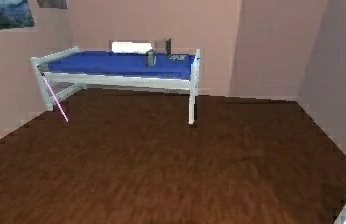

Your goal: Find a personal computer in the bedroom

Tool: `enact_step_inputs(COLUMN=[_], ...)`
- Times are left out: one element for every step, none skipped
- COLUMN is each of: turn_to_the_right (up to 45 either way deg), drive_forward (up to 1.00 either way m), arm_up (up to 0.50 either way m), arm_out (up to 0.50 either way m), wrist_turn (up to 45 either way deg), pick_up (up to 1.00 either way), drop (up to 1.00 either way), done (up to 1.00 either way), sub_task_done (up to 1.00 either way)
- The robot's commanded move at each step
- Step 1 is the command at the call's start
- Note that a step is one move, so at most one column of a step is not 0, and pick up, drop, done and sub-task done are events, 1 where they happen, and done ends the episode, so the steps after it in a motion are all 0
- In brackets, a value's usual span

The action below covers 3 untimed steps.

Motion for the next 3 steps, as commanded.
enact_step_inputs(turn_to_the_right=[15.0, 0.0, 9.0], drive_forward=[0.0, 1.0, 0.0], arm_up=[0.0, 0.0, 0.0], arm_out=[0.0, 0.0, 0.0], wrist_turn=[0.0, 0.0, 0.0], pick_up=[0.0, 0.0, 0.0], drop=[0.0, 0.0, 0.0], done=[0.0, 0.0, 0.0], sub_task_done=[0.0, 0.0, 0.0])
